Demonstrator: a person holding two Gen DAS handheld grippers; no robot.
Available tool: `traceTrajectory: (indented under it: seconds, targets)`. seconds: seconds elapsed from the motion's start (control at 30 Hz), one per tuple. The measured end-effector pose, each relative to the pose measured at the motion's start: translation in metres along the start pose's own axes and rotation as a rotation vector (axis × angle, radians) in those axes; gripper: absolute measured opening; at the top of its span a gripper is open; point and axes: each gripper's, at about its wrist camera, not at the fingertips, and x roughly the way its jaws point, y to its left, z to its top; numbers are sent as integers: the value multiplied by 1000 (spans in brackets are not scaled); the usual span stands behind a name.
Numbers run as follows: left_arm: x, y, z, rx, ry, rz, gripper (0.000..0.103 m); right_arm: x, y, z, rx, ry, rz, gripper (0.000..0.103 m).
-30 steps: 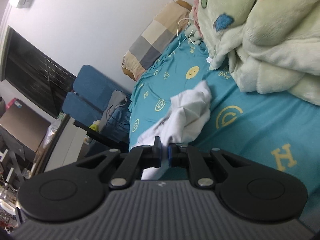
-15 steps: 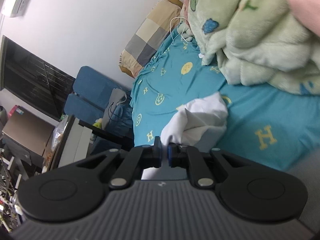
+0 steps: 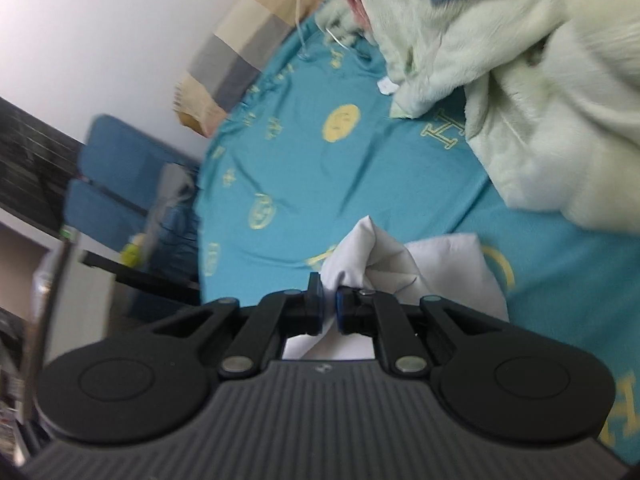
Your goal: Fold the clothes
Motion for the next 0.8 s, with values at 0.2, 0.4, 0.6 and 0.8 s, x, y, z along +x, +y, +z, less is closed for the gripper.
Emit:
traceTrajectory:
  seconds: [0.2, 0.4, 0.6, 0.8]
  targets:
    - [46, 13, 1, 12, 41, 44, 13, 46, -12, 4, -58, 42, -47, 10]
    - [48, 9, -4, 78, 18, 60, 15, 42, -13, 4, -76, 40, -26, 12]
    - [22, -20, -21, 300, -103, 80, 60, 22, 5, 0, -175, -27, 38, 44]
    - [1, -42, -46, 517, -173, 97, 81, 2, 37, -16, -407, -135, 101, 75]
